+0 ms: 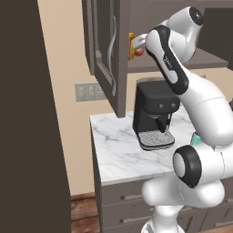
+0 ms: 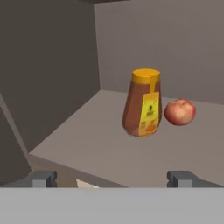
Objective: Pick the syrup bottle and honey bottle from the cabinet and place them next to the mug.
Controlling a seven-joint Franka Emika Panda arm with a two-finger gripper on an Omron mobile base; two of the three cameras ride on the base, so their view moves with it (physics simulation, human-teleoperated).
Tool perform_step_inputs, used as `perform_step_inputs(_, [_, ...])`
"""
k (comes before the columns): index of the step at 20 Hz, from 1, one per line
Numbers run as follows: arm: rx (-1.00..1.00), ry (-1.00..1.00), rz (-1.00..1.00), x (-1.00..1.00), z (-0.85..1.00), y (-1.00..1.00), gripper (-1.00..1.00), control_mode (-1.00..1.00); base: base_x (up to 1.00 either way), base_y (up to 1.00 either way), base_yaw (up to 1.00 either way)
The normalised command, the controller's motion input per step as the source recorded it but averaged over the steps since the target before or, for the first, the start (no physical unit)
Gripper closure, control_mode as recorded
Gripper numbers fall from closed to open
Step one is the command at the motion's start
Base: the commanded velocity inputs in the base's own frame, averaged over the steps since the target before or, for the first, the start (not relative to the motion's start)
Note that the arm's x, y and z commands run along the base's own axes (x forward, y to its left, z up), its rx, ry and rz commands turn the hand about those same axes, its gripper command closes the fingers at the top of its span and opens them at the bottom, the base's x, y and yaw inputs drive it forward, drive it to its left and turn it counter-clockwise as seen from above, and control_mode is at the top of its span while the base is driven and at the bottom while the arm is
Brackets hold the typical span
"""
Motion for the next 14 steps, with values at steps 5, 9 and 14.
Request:
perform_step_inputs(5, [0.0, 0.0, 0.04, 0.27, -0.01, -0.09, -1.0, -1.0, 0.0, 0.0, 0.0])
perform_step_inputs(9, [0.0, 0.0, 0.06, 0.24, 0.0, -0.08, -1.0, -1.0, 0.0, 0.0, 0.0])
perform_step_inputs(14, [0.0, 0.0, 0.05, 0.24, 0.0, 0.0, -1.0, -1.0, 0.0, 0.0, 0.0])
